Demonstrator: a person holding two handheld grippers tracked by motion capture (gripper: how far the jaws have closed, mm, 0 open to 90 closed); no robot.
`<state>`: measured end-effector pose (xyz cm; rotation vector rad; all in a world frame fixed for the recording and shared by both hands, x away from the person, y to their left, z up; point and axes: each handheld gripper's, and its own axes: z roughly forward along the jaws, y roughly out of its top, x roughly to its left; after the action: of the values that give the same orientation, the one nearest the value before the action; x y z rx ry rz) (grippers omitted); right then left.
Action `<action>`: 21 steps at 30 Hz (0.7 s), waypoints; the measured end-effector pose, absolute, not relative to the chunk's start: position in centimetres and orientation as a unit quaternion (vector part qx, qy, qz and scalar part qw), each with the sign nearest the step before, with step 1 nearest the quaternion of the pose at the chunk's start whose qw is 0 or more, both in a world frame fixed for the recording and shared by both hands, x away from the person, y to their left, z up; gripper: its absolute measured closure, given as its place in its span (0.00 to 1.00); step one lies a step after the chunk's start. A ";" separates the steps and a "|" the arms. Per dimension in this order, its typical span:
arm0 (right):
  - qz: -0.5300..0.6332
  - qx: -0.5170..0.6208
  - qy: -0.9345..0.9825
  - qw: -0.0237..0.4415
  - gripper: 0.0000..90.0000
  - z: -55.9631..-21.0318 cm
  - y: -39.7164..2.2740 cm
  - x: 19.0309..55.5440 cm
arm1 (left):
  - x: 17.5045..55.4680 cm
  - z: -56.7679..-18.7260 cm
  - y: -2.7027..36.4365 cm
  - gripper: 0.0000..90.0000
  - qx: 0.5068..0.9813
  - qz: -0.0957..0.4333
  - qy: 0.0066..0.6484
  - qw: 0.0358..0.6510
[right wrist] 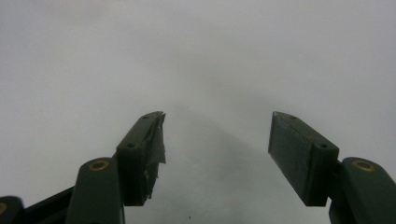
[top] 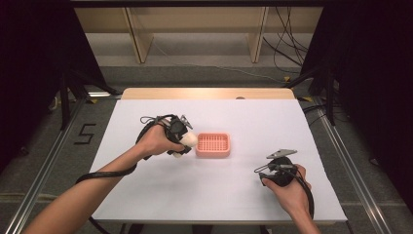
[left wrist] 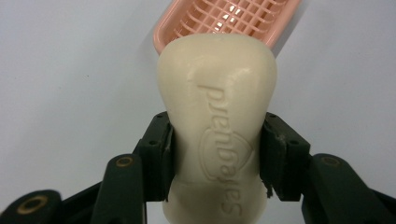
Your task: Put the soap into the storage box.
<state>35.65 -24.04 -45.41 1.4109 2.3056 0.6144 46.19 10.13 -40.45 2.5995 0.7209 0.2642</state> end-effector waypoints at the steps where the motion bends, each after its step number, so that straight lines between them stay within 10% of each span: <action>1: 0.219 0.502 0.817 0.182 0.41 -45.4 -24.0 35.7 | 46.2 -40.5 10.1 0.55 0.937 0.095 0.259 0.214; 21: 0.222 0.496 0.819 0.184 0.41 -45.3 -23.9 35.6 | 46.7 -40.5 9.3 0.55 0.939 0.098 0.248 0.218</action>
<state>35.63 -23.89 -45.30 1.4000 2.3096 0.6261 46.73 9.34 -40.49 2.5996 0.6876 0.2707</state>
